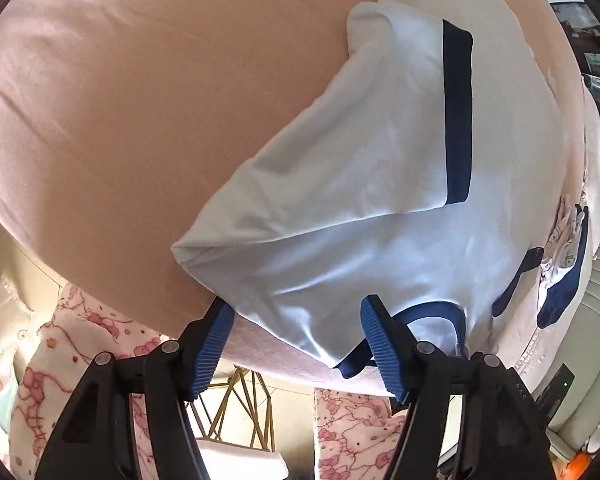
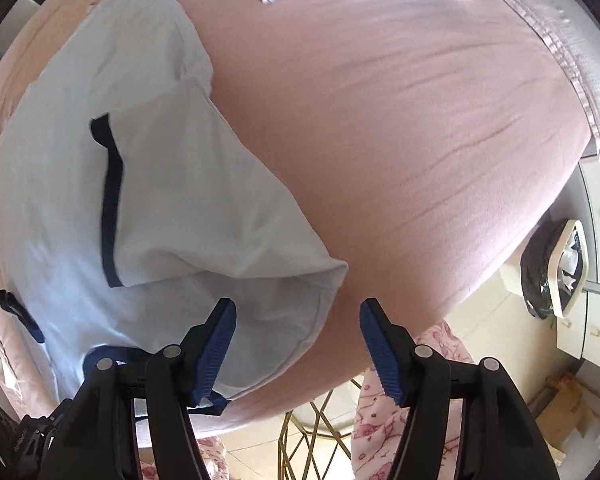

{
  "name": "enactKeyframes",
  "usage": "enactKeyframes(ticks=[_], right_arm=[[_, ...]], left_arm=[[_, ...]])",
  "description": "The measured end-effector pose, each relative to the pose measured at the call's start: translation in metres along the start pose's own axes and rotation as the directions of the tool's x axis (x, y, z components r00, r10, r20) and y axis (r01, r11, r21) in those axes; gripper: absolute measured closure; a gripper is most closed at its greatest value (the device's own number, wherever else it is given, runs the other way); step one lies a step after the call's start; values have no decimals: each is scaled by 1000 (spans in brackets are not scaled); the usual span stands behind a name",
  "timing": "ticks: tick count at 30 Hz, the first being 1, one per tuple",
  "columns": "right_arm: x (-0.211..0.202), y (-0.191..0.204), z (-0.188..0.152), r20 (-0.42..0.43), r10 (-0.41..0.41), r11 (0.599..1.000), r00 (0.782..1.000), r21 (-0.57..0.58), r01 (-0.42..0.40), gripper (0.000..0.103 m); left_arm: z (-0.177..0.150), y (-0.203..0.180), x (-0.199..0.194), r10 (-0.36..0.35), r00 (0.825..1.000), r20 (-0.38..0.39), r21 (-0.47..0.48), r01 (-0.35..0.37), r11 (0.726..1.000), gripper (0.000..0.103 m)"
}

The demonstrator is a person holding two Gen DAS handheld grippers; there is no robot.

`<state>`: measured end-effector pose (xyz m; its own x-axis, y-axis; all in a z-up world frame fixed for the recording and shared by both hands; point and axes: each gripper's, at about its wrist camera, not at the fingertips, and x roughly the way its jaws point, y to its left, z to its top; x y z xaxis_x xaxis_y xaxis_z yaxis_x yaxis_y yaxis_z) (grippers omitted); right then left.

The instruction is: Fold clothes

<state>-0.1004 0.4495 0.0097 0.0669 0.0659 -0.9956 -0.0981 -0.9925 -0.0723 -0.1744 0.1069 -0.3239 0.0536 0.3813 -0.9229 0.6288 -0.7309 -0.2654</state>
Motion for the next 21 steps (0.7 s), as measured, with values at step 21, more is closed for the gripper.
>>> enactKeyframes(ticks=[21], right_arm=[[-15, 22, -95, -133, 152, 977, 979, 171, -128, 40]], left_arm=[[34, 38, 26, -196, 980, -19, -282, 183, 942, 40]])
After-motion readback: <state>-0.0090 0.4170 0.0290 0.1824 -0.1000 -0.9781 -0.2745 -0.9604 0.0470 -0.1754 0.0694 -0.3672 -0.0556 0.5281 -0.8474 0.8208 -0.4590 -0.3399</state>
